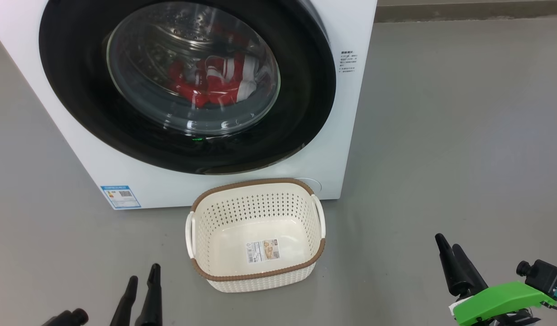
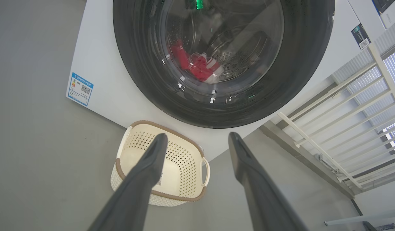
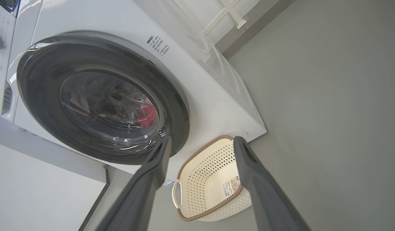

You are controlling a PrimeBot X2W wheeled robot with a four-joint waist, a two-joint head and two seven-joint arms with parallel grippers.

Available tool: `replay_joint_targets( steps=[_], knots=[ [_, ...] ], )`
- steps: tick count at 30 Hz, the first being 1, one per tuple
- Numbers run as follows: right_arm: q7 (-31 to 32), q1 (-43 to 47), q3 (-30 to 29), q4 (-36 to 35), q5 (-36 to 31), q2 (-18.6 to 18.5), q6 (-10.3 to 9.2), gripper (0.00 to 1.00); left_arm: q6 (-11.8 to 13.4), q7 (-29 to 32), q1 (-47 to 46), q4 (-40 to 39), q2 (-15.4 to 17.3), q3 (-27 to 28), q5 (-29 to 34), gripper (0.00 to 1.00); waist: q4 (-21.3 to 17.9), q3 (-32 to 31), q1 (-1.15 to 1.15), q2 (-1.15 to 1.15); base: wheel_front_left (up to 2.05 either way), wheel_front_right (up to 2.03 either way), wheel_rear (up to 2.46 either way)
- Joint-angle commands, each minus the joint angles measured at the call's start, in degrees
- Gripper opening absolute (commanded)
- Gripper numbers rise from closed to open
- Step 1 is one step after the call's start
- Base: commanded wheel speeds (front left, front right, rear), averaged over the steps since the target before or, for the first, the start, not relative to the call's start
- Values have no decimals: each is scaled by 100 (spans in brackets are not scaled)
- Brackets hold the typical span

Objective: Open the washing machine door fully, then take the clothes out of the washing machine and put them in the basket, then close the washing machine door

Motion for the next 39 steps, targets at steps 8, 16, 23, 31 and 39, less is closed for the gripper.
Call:
replay_joint_targets(
  steps=[8, 16, 23, 31, 39],
  knots=[
    [-215, -75, 173, -126, -603, -148, -2, 100, 138, -204, 30, -288, 103, 6, 868, 100, 1, 7, 0, 0, 0, 0, 0],
    [-350, -59, 241, -128, -1047, -190, -3, 100, 205, -341, 89, -389, 112, -48, 1447, 100, -16, 18, 0, 0, 0, 0, 0],
    [-468, -21, 288, -170, -1439, -209, -3, 100, 232, -459, 136, -455, 118, -78, 1929, 100, -27, 22, 0, 0, 0, 0, 0],
    [-585, 28, 347, -196, -1813, -253, -3, 100, 256, -578, 193, -509, 122, -95, 2397, 100, -29, 14, 0, 0, 0, 0, 0],
    [-720, 68, 339, -203, -2223, -284, -3, 100, 274, -715, 252, -551, 126, -108, 2912, 100, -48, 34, 0, 0, 0, 0, 0]
  ],
)
